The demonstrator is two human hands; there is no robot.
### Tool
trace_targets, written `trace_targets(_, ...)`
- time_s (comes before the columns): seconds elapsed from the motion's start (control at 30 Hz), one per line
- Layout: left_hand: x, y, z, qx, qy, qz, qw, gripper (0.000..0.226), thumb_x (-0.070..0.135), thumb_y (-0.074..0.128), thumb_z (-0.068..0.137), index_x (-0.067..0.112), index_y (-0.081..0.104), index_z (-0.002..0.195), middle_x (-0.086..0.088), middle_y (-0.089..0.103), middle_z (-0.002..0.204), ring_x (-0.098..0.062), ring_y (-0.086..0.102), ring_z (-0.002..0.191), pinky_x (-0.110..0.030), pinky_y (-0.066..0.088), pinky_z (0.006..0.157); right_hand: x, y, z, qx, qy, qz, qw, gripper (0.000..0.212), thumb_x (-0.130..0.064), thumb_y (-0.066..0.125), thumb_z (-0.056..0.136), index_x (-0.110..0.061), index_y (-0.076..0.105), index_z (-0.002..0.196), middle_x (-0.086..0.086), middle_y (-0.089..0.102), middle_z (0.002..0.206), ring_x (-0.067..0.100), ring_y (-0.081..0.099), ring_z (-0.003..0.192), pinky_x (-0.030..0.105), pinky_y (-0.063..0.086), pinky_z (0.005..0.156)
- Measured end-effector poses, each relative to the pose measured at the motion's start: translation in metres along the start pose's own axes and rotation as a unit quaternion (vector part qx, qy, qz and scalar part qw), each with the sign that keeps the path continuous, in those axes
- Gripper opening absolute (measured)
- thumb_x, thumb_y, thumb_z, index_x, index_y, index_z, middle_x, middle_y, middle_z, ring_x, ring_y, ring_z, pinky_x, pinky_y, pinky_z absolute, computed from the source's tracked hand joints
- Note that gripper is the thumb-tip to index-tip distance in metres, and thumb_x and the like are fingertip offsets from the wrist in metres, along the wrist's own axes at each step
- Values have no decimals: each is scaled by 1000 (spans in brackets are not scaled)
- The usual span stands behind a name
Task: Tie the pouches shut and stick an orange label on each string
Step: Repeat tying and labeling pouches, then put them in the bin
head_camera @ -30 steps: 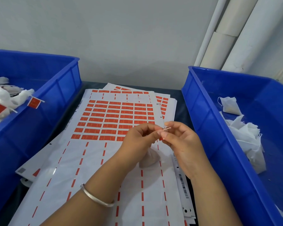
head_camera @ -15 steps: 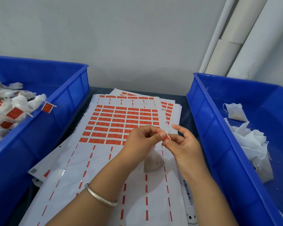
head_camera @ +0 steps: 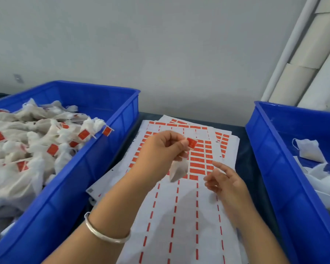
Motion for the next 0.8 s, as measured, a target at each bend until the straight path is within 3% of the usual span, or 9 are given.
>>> trace_targets(0.13, 37, -55, -19, 105, 82, -4, 991, 10, 18, 56, 90, 22, 59, 81, 9, 70, 71, -2, 67, 67, -13, 53, 59, 10, 11, -6, -19, 24, -83, 996, 45, -64, 54, 72, -33, 59, 105, -16, 71, 86, 8, 70, 80, 22, 51, 65)
trace_targets(0.3, 60, -138, -50, 235, 137, 90, 958, 17, 13, 56, 91, 22, 57, 77, 7, 70, 69, -5, 69, 67, -30, 55, 69, 13, 14, -5, -18, 19, -159, 987, 30, -52, 54, 80, -30, 58, 100, -12, 71, 84, 13, 69, 79, 20, 49, 60)
trace_targets(0.47, 55, -213, -57, 313, 88, 182, 928, 18, 15, 60, 89, 24, 58, 73, 8, 69, 65, -7, 68, 66, -40, 55, 80, 14, 14, -5, -13, 37, -187, 982, 14, -34, 58, 90, -27, 60, 102, -2, 68, 98, 16, 67, 83, 22, 46, 59)
trace_targets(0.67, 21, -246, -43, 268, -40, 262, 926, 17, 15, 55, 91, 20, 55, 75, 1, 70, 73, -16, 68, 76, -42, 53, 84, 10, 16, -12, 1, 36, -225, 974, 16, -25, 58, 92, -23, 61, 108, 4, 68, 106, 21, 65, 90, 37, 51, 81)
trace_targets(0.73, 17, -250, -41, 278, -51, 313, 907, 16, 16, 53, 92, 20, 54, 77, 2, 70, 77, -14, 65, 77, -37, 52, 78, 10, 17, -13, 6, 41, -238, 970, 16, -25, 58, 92, -23, 61, 108, 2, 66, 112, 22, 64, 95, 39, 53, 83)
trace_targets(0.8, 18, -257, -44, 308, -44, 358, 881, 11, 16, 50, 92, 17, 55, 83, 0, 67, 82, -14, 58, 73, -31, 44, 65, 10, 18, -14, 13, 39, -255, 966, 15, -25, 59, 92, -24, 61, 107, 1, 65, 115, 21, 63, 97, 34, 54, 76)
Point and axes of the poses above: each hand's wrist, its own z-axis towards the middle knuckle, its own y-axis out of the palm, x = y × z, the point moved 5 cm from there along z, towards the middle knuckle
